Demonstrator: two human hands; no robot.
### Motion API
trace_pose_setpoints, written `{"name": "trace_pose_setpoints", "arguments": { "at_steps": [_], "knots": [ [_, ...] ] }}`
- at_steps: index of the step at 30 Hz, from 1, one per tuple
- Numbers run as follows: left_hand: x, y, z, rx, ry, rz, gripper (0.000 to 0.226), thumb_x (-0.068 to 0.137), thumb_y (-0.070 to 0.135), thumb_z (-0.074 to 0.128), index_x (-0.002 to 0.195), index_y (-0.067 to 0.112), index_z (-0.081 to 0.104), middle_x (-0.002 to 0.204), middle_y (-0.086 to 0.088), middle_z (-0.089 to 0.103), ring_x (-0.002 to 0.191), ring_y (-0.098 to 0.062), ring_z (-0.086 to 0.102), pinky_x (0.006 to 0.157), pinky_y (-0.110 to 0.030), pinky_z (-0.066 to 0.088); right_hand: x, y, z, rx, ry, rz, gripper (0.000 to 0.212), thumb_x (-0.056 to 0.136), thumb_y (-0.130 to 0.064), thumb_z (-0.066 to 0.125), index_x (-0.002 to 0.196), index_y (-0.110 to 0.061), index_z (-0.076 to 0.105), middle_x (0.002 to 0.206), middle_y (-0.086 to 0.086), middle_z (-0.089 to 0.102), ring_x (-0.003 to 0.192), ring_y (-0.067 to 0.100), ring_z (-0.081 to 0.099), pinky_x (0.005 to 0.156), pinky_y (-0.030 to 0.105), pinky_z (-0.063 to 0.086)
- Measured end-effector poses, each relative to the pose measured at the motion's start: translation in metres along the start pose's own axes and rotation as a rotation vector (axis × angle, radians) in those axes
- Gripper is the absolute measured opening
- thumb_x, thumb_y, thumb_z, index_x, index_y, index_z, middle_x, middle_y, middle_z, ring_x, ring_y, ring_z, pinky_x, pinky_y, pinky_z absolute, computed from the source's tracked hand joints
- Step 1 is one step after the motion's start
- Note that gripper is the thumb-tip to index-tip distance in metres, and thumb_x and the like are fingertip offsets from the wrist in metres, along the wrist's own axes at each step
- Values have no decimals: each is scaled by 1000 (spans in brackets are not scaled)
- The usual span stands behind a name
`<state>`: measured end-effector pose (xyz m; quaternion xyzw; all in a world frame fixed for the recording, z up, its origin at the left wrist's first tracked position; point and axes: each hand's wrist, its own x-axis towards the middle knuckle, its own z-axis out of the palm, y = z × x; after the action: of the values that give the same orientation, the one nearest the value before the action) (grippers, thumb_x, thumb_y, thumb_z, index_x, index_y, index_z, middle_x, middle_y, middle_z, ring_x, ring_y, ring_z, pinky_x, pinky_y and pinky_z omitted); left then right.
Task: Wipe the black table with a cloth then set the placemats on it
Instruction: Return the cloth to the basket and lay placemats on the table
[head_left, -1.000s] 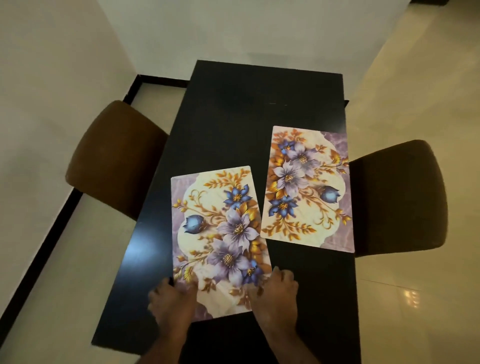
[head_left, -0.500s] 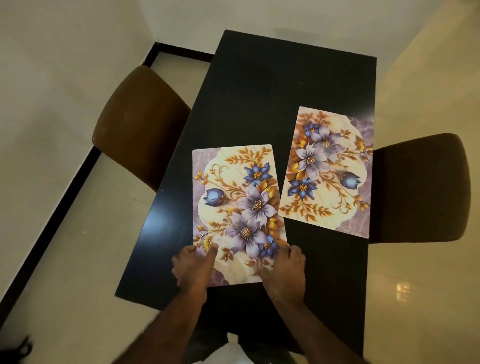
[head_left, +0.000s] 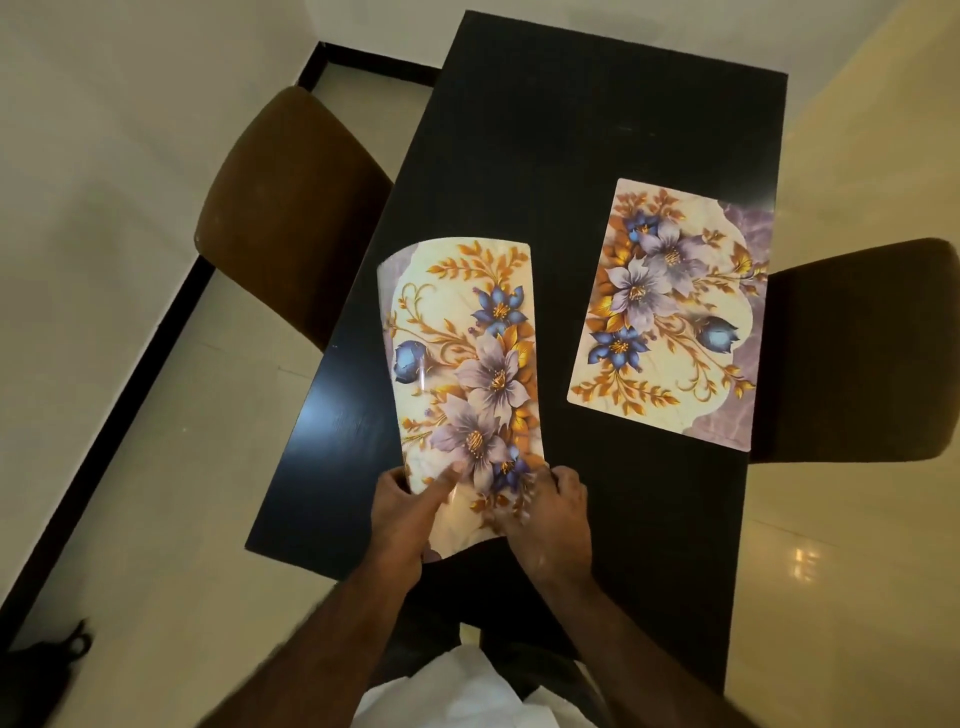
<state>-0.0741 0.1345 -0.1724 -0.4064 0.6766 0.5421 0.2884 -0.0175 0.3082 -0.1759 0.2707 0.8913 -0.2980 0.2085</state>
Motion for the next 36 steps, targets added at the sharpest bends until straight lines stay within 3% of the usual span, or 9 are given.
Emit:
{"name": "trace_pose_setpoints", "arguments": {
  "at_steps": [3,6,9,12,14,17,22,26,36],
  "knots": [
    [-1,5,-6,-63,-62,13,79,78,32,100,132,23,44,122,-10,68,107,-33,75,78,-54,67,3,4,-6,74,-57,26,83,84,-59,90,152,-28,55,153,-4,34,145,19,34,115,39,50],
    [9,13,-18,-246,-119,26,102,60,36,108,141,20,49,125,-13,75,107,-37,79,89,-63,66,8,7,-14,224,-129,133,90,75,-68,93,149,-33,58,149,-10,34,144,18,37,115,42,48],
    [16,25,-37,-295,-160,86,80,69,37,101,136,18,63,119,-13,82,106,-38,81,97,-64,63,20,6,-28,563,-130,279,99,60,-88,86,139,-32,65,136,-9,60,121,16,67,100,45,63],
    [28,37,-59,-260,-177,127,49,91,39,85,132,18,69,115,-11,84,106,-36,81,99,-59,62,39,-7,-43,782,-162,380,48,90,-60,83,123,-26,72,108,-1,81,92,18,81,75,35,66],
    [37,45,-73,-174,-167,196,48,93,52,80,130,22,73,119,-8,83,111,-35,80,101,-57,62,54,-15,-47,865,-161,309,27,101,-40,80,119,-21,78,102,1,84,94,21,83,83,41,68],
    [58,63,-89,85,-71,354,34,102,53,72,123,28,79,116,2,83,114,-26,78,101,-52,64,73,-32,-49,782,-59,145,6,102,-26,79,106,-24,82,99,-3,84,99,24,81,98,55,65],
    [89,121,-99,256,-35,493,21,107,28,72,123,17,82,104,7,81,97,-11,78,75,-26,66,100,-68,-51,580,67,48,10,105,-24,74,100,-21,82,91,-3,81,92,24,78,84,50,65],
    [119,183,-96,229,-27,576,16,100,27,81,115,21,85,103,6,84,97,-17,82,86,-47,70,131,-90,-59,568,195,71,5,103,-24,77,100,-24,81,90,-4,81,88,24,79,79,52,68],
    [201,286,-58,437,92,709,19,99,29,83,111,15,86,101,2,82,91,-11,77,85,-42,69,226,-135,-70,476,353,127,13,94,-29,88,90,-30,75,87,-6,79,82,19,78,77,50,68]
  ]
}}
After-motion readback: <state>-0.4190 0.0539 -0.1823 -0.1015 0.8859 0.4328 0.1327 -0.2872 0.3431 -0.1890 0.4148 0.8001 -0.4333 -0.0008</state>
